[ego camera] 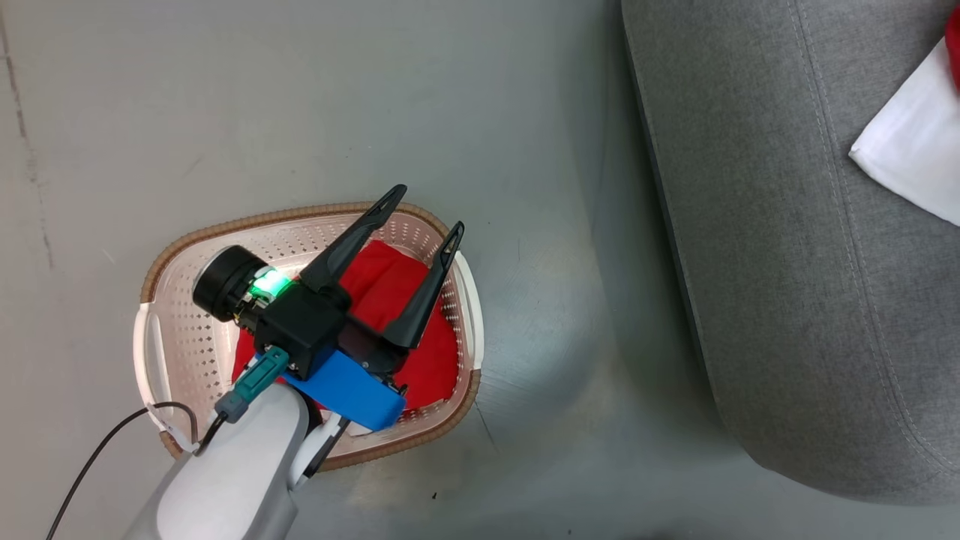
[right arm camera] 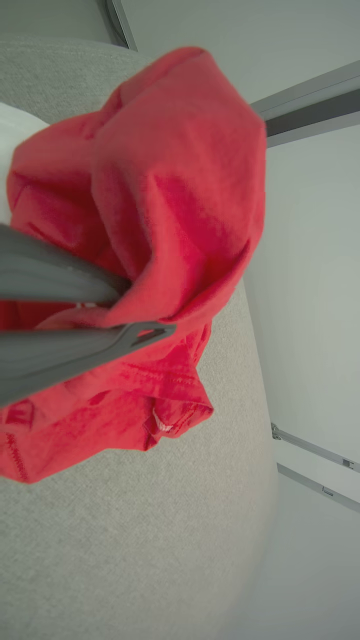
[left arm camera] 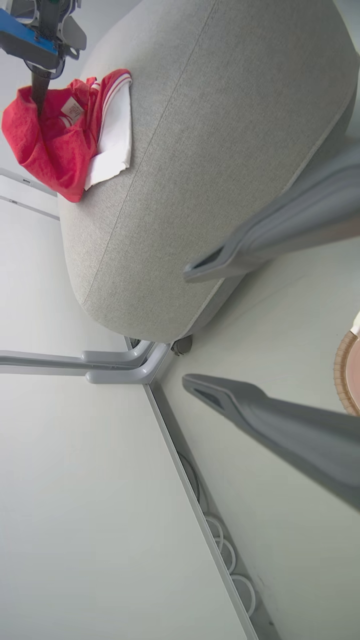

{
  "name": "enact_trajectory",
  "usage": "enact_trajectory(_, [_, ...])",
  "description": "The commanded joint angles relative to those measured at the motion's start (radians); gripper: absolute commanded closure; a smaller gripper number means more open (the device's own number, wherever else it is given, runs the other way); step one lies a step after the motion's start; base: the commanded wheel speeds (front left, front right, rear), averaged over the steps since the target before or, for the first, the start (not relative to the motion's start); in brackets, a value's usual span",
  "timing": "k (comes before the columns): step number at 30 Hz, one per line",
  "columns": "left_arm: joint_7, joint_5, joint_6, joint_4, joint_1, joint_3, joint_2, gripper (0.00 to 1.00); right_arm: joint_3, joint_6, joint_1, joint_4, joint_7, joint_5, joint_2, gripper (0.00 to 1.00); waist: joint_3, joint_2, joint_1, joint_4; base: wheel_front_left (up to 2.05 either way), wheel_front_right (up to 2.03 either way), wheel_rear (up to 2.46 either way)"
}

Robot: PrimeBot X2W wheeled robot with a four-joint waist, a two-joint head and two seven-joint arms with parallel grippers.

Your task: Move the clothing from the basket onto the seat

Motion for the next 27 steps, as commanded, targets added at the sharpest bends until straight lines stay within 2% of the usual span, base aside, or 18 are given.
enact_trajectory(1, [-0.003, 0.000, -0.004, 0.001, -0.007, 0.004, 0.008, 0.00, -0.004, -0.001, 0.007, 0.011, -0.013, -0.012, 0.003, 1.00, -0.004, 0.0000, -0.0001, -0.002, 0.00, 0.00, 0.00])
enact_trajectory(6, [-0.003, -0.006, -0.004, 0.012, 0.002, 0.012, 0.007, 0.00, 0.005, -0.001, 0.012, 0.033, -0.042, -0.023, 0.003, 0.98, -0.026, 0.0000, -0.0001, -0.007, 0.00, 0.00, 0.00])
enact_trajectory(8, [-0.003, -0.006, -0.004, 0.017, 0.003, 0.010, 0.002, 0.00, 0.007, -0.001, 0.020, 0.038, -0.053, -0.028, 0.004, 0.56, -0.041, 0.0000, -0.0001, -0.005, 0.00, 0.00, 0.00])
enact_trajectory(9, [-0.003, -0.008, -0.004, 0.020, 0.003, 0.008, -0.004, 0.00, 0.011, -0.001, 0.026, 0.041, -0.057, -0.031, 0.006, 0.20, -0.050, 0.0000, -0.0001, -0.002, 0.00, 0.00, 0.00])
enact_trajectory(10, [-0.003, -0.012, -0.004, 0.023, 0.004, 0.007, -0.010, 0.00, 0.013, -0.001, 0.032, 0.044, -0.061, -0.033, 0.005, 0.00, -0.062, 0.0000, -0.0001, 0.001, 0.00, 0.00, 0.00])
enact_trajectory(19, [-0.003, -0.039, -0.004, 0.061, 0.091, 0.039, -0.079, 0.00, 0.090, -0.001, 0.178, 0.026, -0.072, -0.035, 0.016, 0.00, -0.257, 0.0000, -0.0001, 0.060, 0.00, 0.00, 0.00])
enact_trajectory(27, [-0.003, -0.046, -0.004, 0.087, 0.230, 0.117, -0.113, 0.00, 0.168, -0.001, 0.384, -0.138, -0.054, -0.009, 0.056, 0.00, -0.429, 0.0000, -0.0001, 0.111, 0.00, 0.00, 0.00])
